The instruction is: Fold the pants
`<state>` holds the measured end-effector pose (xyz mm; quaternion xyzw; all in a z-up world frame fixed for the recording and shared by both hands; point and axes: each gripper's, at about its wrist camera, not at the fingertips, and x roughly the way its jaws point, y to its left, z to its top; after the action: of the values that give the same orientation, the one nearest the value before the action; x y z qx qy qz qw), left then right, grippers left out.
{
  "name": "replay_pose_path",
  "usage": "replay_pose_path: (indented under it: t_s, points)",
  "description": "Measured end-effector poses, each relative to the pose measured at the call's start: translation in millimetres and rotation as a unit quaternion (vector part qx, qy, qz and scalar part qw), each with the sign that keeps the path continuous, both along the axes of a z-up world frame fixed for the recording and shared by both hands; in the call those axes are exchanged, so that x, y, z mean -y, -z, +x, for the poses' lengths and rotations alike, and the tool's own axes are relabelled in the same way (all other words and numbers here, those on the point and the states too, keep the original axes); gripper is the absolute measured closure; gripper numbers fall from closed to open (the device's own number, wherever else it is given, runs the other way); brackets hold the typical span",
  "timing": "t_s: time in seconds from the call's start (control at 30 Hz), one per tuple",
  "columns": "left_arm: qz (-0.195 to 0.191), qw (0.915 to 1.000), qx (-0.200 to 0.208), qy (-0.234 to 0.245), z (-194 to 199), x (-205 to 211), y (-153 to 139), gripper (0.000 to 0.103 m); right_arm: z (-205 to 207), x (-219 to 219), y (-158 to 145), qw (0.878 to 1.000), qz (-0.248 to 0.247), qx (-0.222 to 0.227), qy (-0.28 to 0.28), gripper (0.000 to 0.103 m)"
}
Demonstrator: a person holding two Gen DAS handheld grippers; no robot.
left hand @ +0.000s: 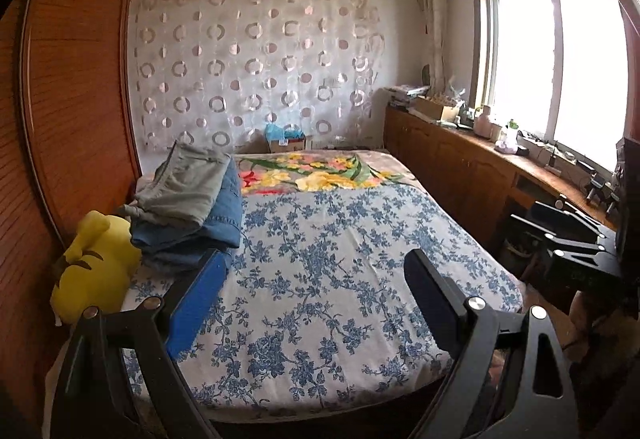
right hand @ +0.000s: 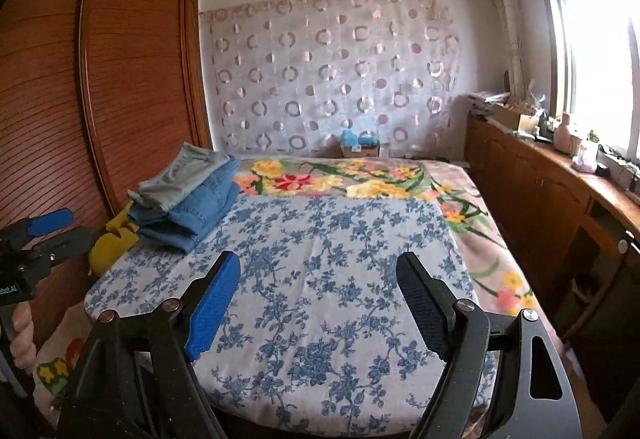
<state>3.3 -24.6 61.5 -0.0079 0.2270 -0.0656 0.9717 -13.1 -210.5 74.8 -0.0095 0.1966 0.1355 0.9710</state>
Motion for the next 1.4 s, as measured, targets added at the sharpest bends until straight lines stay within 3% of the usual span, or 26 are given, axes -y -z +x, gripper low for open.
replay_pose_path:
  t_s: [1.4]
  points:
    - [-0.001,0.9999,0.002,-0.012,-5.4,-1.8,-1.7,0.012,0.5,8.3,10.1,1.000,0.003,0.015,-0.013,0.021]
